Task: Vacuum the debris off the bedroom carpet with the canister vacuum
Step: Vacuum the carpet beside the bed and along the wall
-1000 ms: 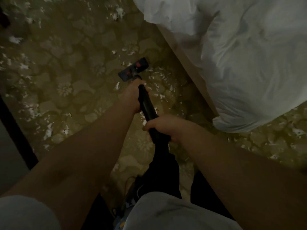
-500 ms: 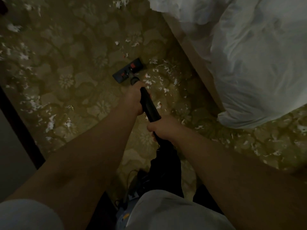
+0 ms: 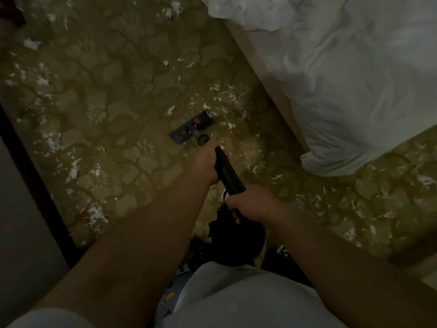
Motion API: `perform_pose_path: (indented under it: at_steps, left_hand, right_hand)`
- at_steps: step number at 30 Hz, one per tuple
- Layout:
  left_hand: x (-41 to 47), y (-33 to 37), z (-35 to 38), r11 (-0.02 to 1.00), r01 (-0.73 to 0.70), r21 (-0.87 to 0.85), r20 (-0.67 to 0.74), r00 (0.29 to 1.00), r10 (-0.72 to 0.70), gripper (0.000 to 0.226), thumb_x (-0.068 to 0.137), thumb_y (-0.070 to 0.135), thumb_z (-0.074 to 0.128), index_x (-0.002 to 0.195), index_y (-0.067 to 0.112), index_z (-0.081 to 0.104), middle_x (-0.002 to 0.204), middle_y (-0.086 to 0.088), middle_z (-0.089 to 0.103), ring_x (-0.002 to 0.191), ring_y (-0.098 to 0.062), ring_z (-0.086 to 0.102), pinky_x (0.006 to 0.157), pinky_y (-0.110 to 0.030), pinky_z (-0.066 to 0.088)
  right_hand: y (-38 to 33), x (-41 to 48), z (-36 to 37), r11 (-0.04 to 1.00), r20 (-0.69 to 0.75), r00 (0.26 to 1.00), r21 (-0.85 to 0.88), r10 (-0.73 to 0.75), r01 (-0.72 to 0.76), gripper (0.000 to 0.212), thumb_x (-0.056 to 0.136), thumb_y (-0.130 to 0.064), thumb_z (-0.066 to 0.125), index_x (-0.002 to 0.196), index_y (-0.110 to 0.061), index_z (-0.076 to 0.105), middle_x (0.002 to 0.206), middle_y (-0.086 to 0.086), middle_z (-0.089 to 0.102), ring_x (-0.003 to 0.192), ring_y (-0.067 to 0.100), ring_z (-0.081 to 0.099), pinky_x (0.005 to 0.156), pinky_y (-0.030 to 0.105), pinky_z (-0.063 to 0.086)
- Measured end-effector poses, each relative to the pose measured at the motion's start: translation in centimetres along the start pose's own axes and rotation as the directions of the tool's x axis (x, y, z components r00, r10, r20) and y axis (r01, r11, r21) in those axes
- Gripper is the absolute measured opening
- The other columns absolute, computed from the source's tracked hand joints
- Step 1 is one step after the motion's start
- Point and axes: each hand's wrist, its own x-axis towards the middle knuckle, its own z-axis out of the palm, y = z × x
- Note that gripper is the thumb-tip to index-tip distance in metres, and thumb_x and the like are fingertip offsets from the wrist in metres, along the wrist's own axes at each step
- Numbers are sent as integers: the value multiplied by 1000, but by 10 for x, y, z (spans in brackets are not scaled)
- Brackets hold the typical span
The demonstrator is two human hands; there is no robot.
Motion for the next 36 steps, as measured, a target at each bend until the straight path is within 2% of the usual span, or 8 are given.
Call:
perform_pose_path:
  at_steps: [4, 7, 12, 18, 22, 27, 31, 36]
  left_hand:
    - [-21, -49, 17, 999, 13, 32, -3, 1000, -13, 27, 97, 18, 57, 70, 13, 53, 55, -4, 55, 51, -19, 49, 53, -30, 45]
    - [-38, -85, 33, 997, 4, 79, -25, 1000, -2, 33, 99, 19, 56, 67, 13, 52, 58, -5, 53, 53, -21, 47, 54, -32, 44]
    - [-70, -157, 65, 988, -12, 152, -14, 1000, 15, 14, 93, 17, 62, 82, 12, 55, 66, -6, 57, 57, -21, 53, 61, -33, 49]
    - [-97, -244, 106, 988, -9, 157, 30, 1000, 4, 14, 94, 19, 61, 85, 10, 57, 62, -5, 58, 56, -20, 53, 59, -33, 50]
    - [-113, -287, 124, 992, -9, 129, 43, 999, 4, 9, 94, 15, 63, 95, 10, 56, 67, -6, 54, 53, -19, 52, 54, -31, 50]
    - [-126, -309, 139, 983, 23, 181, 42, 999, -31, 10, 90, 17, 66, 88, 10, 59, 67, -7, 58, 56, -20, 56, 56, -32, 51]
    - [-129, -311, 143, 976, 18, 215, 53, 998, -30, 12, 87, 19, 68, 90, 9, 61, 66, -7, 61, 55, -21, 58, 59, -32, 52]
    - [-122, -290, 133, 986, 42, 159, 78, 995, -55, 9, 91, 14, 65, 91, 10, 57, 67, -6, 57, 56, -20, 55, 57, -32, 52]
  right_hand:
    - [46, -28, -19, 1000, 27, 999, 10, -18, 18, 20, 87, -12, 72, 105, -5, 67, 79, 14, 68, 62, 22, 66, 60, 34, 56]
    - [82, -48, -35, 1000, 34, 999, 3, -5, 5, 16, 89, -14, 72, 102, -5, 68, 76, 11, 68, 57, 19, 65, 53, 29, 54]
    - [150, -85, -68, 1000, -12, 1000, 10, 8, -8, 12, 89, -13, 69, 93, -1, 69, 64, 8, 67, 38, 11, 60, 38, 17, 43]
    - [233, -124, -105, 999, -70, 997, 53, 13, -9, 10, 87, -7, 70, 80, 0, 68, 62, 11, 65, 44, 18, 60, 40, 21, 45]
    - [276, -137, -118, 998, -90, 996, 57, 25, -20, 17, 84, -15, 73, 91, 1, 72, 72, 15, 72, 57, 25, 67, 51, 27, 51]
    - [300, -153, -128, 998, -115, 993, 52, 34, -28, 18, 87, -17, 71, 94, -1, 69, 87, 20, 75, 70, 30, 70, 53, 27, 51]
    - [303, -154, -128, 998, -126, 991, 58, 32, -25, 18, 86, -19, 71, 93, -3, 65, 95, 23, 76, 90, 38, 77, 66, 36, 56]
    - [282, -143, -121, 999, -131, 991, 27, 35, -32, 23, 85, -21, 71, 99, -4, 68, 89, 18, 75, 78, 32, 74, 60, 32, 54]
